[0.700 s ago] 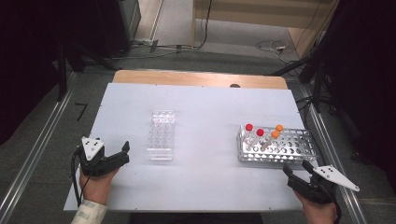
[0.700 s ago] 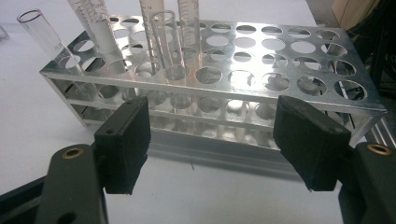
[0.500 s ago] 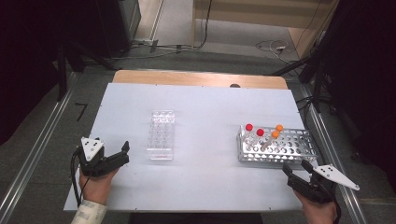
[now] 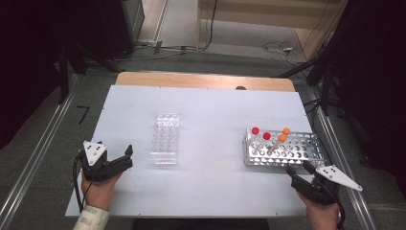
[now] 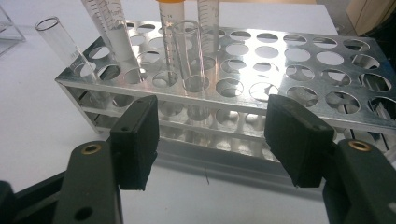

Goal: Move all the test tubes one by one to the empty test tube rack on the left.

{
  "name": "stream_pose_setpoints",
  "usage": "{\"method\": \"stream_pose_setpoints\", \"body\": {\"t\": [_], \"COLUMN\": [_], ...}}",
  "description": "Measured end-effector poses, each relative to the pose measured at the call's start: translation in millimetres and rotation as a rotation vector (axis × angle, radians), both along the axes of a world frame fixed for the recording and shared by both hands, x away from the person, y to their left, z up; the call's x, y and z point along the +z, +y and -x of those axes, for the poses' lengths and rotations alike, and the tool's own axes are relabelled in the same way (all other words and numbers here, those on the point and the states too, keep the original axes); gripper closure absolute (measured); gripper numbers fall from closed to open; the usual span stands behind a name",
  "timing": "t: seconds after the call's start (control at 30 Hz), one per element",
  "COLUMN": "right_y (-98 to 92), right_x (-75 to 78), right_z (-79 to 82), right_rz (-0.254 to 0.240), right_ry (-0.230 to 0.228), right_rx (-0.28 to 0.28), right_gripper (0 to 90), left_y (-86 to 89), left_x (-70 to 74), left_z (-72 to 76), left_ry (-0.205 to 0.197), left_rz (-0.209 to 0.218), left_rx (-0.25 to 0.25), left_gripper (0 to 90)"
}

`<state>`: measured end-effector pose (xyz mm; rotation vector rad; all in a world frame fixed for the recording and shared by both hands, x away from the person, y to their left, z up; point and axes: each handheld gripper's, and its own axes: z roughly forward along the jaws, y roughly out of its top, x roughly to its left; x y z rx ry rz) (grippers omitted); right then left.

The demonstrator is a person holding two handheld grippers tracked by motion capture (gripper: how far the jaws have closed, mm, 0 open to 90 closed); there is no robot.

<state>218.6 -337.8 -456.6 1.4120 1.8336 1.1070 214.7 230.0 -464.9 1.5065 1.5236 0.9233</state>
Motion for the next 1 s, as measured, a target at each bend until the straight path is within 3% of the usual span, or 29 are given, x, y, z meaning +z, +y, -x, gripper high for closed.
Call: {"method": "stream_pose_setpoints", "body": {"t": [0.6, 1.0], "right_y": [12.0, 19.5], "right_x": [-2.4, -5.1], "right_z": [-19.8, -30.7], "right_rz": [0.023, 0.034], "right_ry": [-0.063, -0.072], "right_rx": [0.041, 0.056], "right_gripper": [51.5, 61.7], "left_y": [-0.4, -0.3], "left_x": [-0.9, -1.3], "left_z": [-0.7, -1.1], "left_ry": [0.003, 0.005], "left_rz": [-0.003, -0.002], "left_rx": [0.003, 0.003], "left_gripper": [5.8, 5.8]}}
